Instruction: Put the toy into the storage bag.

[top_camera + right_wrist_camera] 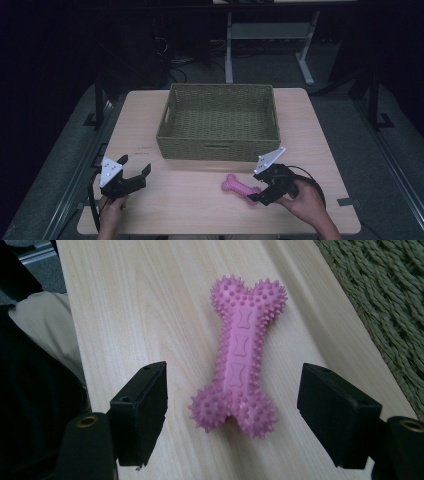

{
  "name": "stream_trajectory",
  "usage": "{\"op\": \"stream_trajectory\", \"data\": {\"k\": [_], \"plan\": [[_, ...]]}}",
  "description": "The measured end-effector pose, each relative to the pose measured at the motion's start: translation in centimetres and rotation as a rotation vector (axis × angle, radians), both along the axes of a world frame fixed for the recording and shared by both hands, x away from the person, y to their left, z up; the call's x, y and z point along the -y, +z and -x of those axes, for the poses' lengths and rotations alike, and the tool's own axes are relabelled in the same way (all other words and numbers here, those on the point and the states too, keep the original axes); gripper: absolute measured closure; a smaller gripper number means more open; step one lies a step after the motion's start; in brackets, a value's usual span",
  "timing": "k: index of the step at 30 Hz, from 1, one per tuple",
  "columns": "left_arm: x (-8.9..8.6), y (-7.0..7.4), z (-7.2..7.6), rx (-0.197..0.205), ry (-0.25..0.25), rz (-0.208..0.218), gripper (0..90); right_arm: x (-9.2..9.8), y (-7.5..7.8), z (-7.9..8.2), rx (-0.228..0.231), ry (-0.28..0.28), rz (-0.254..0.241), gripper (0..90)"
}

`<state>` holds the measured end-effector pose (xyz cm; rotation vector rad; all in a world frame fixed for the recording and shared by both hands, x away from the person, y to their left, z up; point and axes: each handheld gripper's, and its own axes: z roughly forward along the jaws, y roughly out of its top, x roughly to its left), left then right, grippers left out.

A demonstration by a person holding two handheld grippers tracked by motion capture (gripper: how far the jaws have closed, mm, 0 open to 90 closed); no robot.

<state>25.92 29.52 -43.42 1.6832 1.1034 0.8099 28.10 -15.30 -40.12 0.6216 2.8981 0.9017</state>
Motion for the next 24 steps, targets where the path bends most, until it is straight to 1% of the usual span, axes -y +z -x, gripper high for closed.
{"op": "stream_trajectory", "data": {"k": [4,10,16,17,18,24], "plan": [[0.0,0.0,0.0,0.0,-0.001,-0.003,13.0,-0.6,-0.2,-0.4,-0.011,0.008,0.008,29.3],[0.0,0.0,0.0,-0.002,-0.002,-0.003,13.0,-1.7,-0.7,-0.8,-0.027,0.017,0.033,30.7],[0.0,0.0,0.0,0.001,0.0,0.001,13.0,-2.7,-1.3,-1.4,-0.038,0.012,0.061,35.1],[0.0,0.0,0.0,-0.001,0.0,0.001,13.0,-2.9,-1.5,-1.6,-0.046,0.021,0.068,37.2],[-0.1,0.0,0.0,-0.003,-0.001,0.002,13.0,-3.1,-1.7,-1.7,-0.055,0.021,0.074,37.8],[-0.1,0.0,0.0,-0.002,0.001,0.003,13.0,-3.6,-2.3,-2.2,-0.069,0.014,0.102,40.8]]}}
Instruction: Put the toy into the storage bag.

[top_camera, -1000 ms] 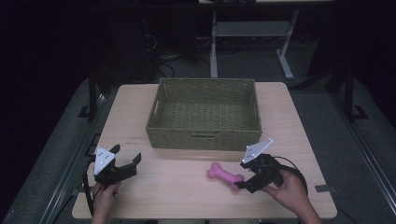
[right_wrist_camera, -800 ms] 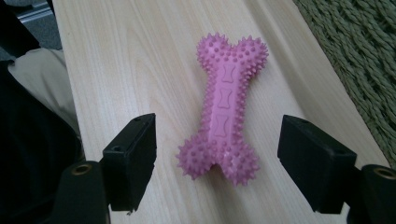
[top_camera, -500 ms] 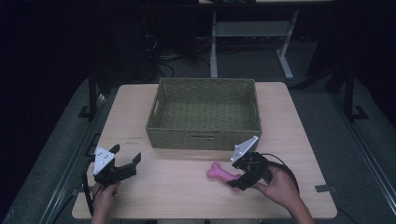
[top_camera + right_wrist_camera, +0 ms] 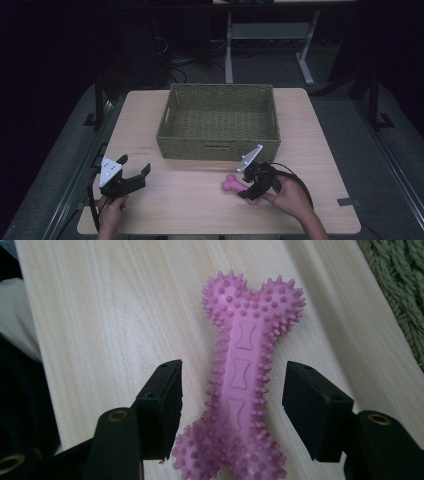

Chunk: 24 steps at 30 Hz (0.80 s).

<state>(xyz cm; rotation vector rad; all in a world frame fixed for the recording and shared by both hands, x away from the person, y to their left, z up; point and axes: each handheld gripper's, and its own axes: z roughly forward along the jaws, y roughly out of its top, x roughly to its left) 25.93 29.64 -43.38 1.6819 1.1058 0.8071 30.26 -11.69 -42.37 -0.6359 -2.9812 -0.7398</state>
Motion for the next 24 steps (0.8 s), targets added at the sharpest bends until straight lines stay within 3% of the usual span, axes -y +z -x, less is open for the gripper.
{"op": "stream_trajectory", "data": {"k": [24], "plan": [[-0.2,0.1,0.0,0.004,0.003,0.011,13.0,-1.7,-1.5,-0.7,-0.012,0.012,0.101,53.9]]}}
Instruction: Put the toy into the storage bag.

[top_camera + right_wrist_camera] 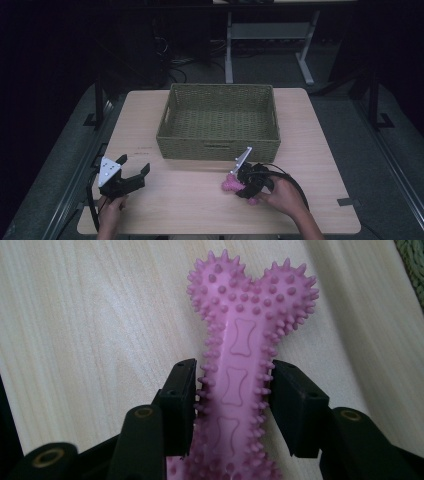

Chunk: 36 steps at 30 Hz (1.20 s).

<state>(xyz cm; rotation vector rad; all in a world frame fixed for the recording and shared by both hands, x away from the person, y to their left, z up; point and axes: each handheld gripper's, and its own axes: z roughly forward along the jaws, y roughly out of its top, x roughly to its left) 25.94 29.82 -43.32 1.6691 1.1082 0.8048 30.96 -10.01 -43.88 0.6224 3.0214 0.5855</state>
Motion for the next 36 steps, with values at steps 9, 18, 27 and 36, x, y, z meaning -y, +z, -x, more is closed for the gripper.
{"op": "stream_trajectory", "data": {"k": [9,18,27,36], "plan": [[0.0,0.0,0.0,-0.001,-0.001,0.002,13.0,0.0,0.7,0.0,0.003,0.042,0.012,57.8],[-0.1,0.0,0.1,0.0,0.002,0.006,13.0,0.5,3.5,-1.1,-0.02,0.076,-0.067,57.8],[0.0,0.0,0.0,0.001,0.002,0.01,13.0,0.6,5.1,-1.7,-0.038,0.105,-0.112,57.8],[0.2,0.0,-0.1,-0.005,-0.002,0.007,13.0,0.9,6.1,-2.2,-0.041,0.116,-0.139,57.9]]}}
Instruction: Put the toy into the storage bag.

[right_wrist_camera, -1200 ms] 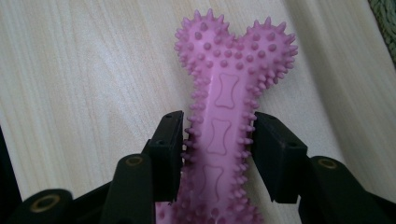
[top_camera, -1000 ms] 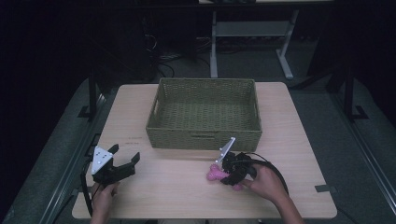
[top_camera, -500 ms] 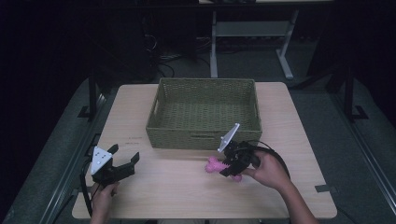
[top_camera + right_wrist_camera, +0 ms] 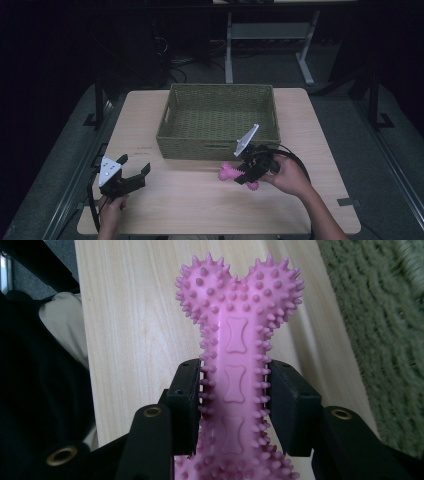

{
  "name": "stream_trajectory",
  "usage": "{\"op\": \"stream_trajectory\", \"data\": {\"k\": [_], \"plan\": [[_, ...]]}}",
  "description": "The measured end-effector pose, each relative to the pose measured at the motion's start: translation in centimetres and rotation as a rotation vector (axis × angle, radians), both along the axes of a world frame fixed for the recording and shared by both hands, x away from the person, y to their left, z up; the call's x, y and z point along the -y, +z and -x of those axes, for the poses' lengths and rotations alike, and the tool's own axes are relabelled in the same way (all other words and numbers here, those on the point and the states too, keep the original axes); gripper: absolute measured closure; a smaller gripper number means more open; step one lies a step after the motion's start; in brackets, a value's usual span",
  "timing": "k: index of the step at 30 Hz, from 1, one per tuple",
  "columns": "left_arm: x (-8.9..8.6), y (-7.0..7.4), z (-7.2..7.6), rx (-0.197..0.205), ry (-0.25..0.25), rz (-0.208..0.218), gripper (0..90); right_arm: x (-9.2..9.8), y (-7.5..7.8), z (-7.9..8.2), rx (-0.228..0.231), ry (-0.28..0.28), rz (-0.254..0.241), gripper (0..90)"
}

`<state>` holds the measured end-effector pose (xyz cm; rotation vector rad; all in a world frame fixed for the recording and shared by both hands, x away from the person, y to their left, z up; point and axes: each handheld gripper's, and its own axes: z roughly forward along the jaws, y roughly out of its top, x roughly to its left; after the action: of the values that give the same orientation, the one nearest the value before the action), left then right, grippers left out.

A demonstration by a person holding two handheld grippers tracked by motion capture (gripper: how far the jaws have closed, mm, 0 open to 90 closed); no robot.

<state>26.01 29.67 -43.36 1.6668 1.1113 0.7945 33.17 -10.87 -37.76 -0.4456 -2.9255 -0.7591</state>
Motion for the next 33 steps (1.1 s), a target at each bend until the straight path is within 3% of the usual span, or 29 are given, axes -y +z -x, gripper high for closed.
{"op": "stream_trajectory", "data": {"k": [13,33], "plan": [[-0.1,-0.1,-0.1,-0.002,0.009,0.004,13.0,0.5,3.0,-1.4,0.018,0.009,-0.03,58.0],[-0.5,0.1,-0.2,0.009,0.007,0.017,13.0,0.3,5.9,-3.0,0.045,0.004,-0.037,58.0]]}}
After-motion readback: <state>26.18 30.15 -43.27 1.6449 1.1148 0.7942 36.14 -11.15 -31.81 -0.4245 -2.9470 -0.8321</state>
